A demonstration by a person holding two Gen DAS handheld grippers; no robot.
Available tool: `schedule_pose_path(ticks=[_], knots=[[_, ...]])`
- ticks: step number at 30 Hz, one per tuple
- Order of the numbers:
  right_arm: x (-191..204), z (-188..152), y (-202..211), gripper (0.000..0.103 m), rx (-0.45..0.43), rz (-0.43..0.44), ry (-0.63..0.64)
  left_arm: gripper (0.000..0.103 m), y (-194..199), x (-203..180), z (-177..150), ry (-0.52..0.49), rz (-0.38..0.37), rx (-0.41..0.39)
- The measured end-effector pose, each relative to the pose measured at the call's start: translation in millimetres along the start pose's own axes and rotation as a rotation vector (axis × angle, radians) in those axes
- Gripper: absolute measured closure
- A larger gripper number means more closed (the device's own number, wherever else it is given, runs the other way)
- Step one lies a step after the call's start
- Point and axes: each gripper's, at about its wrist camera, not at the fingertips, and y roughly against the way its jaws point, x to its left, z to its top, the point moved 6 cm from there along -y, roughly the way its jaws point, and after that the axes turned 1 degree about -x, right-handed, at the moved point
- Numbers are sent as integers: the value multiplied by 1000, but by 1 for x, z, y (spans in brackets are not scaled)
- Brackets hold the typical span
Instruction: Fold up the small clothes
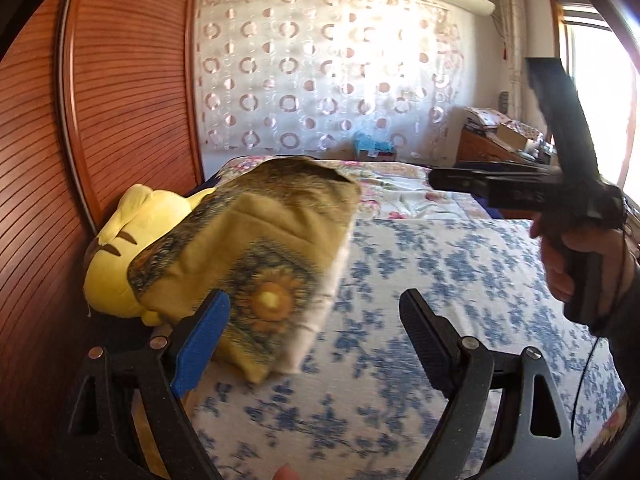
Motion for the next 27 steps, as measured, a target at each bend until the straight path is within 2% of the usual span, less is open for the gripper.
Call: schedule_pose_path(ticks=[8,20,25,27], knots=[[-3,-44,103,22,-59,-121,-57,16,23,-50,1,-49,-31,-31],[1,-101,242,21,-163,-341,-189,16,57,-109,3,-81,-77,-79],[6,-112,281,21,-201,-392,-229,16,73,-125,3,-90,-88,-95],[14,-115,285,21,-211,-406,-229,16,79,-129,3,-91,-94,-101]])
